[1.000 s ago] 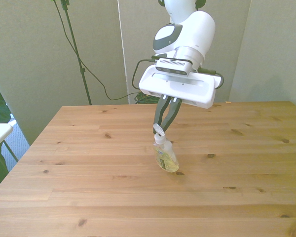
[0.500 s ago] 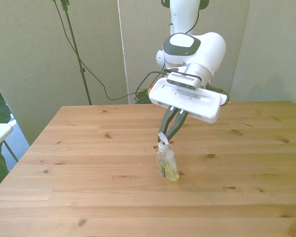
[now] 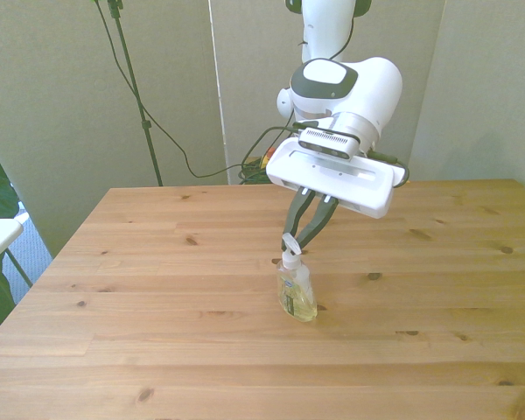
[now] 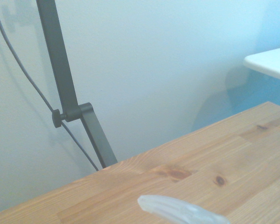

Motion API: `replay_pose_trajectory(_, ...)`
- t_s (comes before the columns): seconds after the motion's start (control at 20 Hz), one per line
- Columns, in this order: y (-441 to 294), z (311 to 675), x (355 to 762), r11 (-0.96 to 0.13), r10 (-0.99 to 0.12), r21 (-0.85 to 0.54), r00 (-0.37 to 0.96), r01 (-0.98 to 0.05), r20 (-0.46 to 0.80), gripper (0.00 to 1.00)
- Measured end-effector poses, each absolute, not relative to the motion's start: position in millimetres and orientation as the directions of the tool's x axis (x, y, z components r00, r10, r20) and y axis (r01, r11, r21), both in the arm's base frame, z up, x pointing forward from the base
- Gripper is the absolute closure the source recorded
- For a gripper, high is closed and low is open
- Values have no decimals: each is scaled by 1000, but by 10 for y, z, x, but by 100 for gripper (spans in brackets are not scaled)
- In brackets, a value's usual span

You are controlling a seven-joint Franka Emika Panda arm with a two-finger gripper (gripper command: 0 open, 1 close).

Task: Stand the sanitizer

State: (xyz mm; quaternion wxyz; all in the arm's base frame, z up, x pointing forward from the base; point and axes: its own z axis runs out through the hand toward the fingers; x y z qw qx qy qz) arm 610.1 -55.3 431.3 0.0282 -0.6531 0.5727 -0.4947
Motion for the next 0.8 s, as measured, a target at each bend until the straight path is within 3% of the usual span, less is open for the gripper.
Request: replay_pose_trajectory(0.8, -371, 4139, 6035, -347, -791, -567, -92, -747, 605, 0)
